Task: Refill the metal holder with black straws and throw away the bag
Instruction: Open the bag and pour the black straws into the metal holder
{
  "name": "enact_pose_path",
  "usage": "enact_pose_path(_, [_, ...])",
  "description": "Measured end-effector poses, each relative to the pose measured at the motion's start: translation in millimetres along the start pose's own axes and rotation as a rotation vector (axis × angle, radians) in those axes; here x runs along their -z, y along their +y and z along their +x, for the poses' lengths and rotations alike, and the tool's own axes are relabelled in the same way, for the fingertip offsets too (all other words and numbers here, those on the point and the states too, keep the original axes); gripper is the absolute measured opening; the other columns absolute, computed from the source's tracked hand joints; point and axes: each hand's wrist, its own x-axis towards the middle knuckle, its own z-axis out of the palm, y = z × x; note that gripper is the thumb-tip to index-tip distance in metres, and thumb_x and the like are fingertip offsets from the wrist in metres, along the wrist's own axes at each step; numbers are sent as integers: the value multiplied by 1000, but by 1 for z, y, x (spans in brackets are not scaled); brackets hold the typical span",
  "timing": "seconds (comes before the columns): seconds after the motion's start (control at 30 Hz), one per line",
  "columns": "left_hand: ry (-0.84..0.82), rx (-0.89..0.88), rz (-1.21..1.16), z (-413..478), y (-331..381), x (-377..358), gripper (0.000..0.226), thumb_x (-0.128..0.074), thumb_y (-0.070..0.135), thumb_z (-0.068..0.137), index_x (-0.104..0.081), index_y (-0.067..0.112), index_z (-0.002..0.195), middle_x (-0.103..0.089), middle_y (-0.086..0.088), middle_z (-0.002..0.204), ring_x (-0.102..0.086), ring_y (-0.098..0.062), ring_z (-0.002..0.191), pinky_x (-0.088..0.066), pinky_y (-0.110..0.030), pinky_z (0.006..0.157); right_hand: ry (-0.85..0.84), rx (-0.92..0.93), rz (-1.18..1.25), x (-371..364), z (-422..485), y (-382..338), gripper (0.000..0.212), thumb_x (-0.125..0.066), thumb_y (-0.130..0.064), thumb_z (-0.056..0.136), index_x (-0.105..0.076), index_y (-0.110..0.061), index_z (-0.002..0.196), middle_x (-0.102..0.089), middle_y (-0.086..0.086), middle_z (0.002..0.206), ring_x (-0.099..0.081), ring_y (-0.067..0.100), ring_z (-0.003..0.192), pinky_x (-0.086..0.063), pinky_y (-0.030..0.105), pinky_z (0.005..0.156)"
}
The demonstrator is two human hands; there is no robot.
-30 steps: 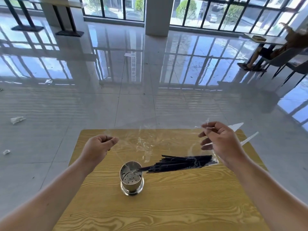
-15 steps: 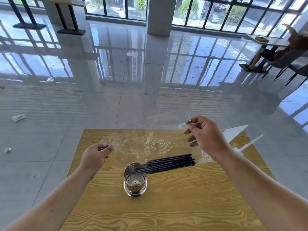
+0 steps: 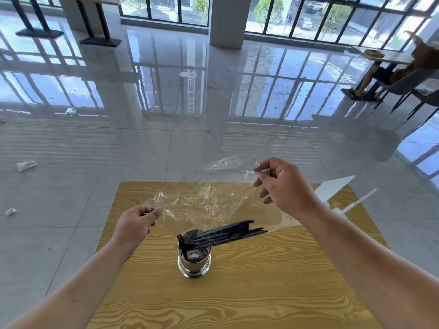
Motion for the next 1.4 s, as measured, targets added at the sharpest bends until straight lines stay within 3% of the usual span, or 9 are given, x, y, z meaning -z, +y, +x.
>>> enact_pose_path(0.17, [-4,10,2,-3,2,-1,21,-86,30,89,-76,14,80,-63,4,59,-47,-12,50,-42,-28,50,-9,-10,-12,3,2,-6,21,-60,-10,107,-72,-28,102,-79,-3,84,-71,17,61,-66,49,62])
enact_pose_path(0.33, [-22,10,2,-5,5,1,26,-85,29,90,-77,24,66,-63,2,62,-48,-12,53,-43,-28,52,-28,63,-111,0,7,-18,28,-59,-11,106,-70,-35,98,-79,-11,85,-74,15,60,-67,45,57])
enact_pose_path(0.43, [-30,25,10,-9,6,0,21,-83,27,91,-76,14,76,-63,0,63,-47,-15,55,-43,-27,51,-29,88,-146,-5,10,-27,29,-60,-12,105,-70,-37,95,-78,-14,82,-73,13,58,-67,45,55])
enact_pose_path(0.6, [-34,33,22,-10,5,-3,27,-82,26,94,-73,1,90,-61,-5,69,-45,-15,54,-42,-22,47,-48,136,-176,-12,11,-39,27,-62,-11,106,-69,-35,94,-77,-4,80,-72,16,58,-65,46,54])
enact_pose_path(0.73, [-29,48,26,-12,1,-3,25,-82,27,94,-73,6,86,-63,-3,68,-47,-15,54,-43,-23,47,-45,161,-211,-15,10,-50,21,-62,-13,106,-71,-31,98,-78,-5,82,-73,23,62,-64,52,57])
enact_pose_path(0.87, [-34,77,-5,-13,-2,-3,25,-82,28,94,-71,10,81,-66,0,66,-50,-15,54,-43,-28,52,-40,193,-251,-20,11,-61,15,-63,-16,105,-75,-25,105,-78,-6,83,-73,19,63,-64,51,60])
enact_pose_path(1.4, [-20,57,1,-16,-7,2,19,-81,32,95,-77,14,90,-73,0,73,-58,-11,54,-48,-29,57,-63,244,-250,-28,11,-97,12,-65,-18,105,-77,-22,106,-78,-1,87,-75,23,69,-64,53,64])
